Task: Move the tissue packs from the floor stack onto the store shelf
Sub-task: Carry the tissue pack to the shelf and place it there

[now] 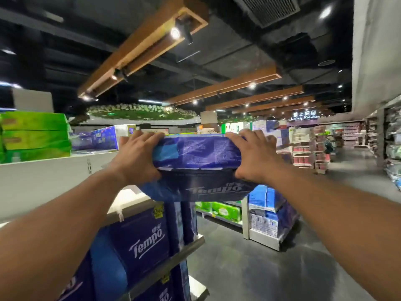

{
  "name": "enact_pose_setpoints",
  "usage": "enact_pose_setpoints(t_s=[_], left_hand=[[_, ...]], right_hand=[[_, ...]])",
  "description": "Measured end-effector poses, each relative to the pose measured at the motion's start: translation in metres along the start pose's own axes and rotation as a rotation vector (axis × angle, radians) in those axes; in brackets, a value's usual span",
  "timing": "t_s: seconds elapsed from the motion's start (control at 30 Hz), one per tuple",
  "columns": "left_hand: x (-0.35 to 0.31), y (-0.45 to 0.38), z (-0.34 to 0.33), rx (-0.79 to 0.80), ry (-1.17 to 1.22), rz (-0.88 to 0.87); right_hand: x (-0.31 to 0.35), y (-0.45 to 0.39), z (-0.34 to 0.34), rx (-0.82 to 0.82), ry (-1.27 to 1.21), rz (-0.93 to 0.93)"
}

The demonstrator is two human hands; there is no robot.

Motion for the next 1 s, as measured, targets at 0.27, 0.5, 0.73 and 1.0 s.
enact_pose_setpoints(t_s=[0.27, 0.5, 0.73, 1.0], left_hand=[[0.061, -0.066, -0.060, -0.078, -0.207, 0.051], [0.112, -0.114, -0.118, -0.089, -0.238, 0.124], [0.156, -0.137, -0.172, -0.089, -0.318, 0.238], [0.207, -0.185, -0.245, -0.012, -0.408, 0.371]], right_hand=[[0.013, -0.130, -0.110, -0.149, -0.099, 0.092], [0.027, -0.232, -0.189, -0.205, -0.156, 0.193], [0.056, -0.314, -0.267, -0.211, -0.280, 0.305], [0.087, -0.410, -0.363, -0.166, -0.402, 0.409]])
Point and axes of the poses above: each hand's wrist, its own y-axis away from the middle knuckle, its own z-axis out of the back of the hand, x = y × z, the point moved 2 cm from there along -y, towards the middle knuckle, and after that the axes turned 12 degrees about y, right-handed, at the moved point
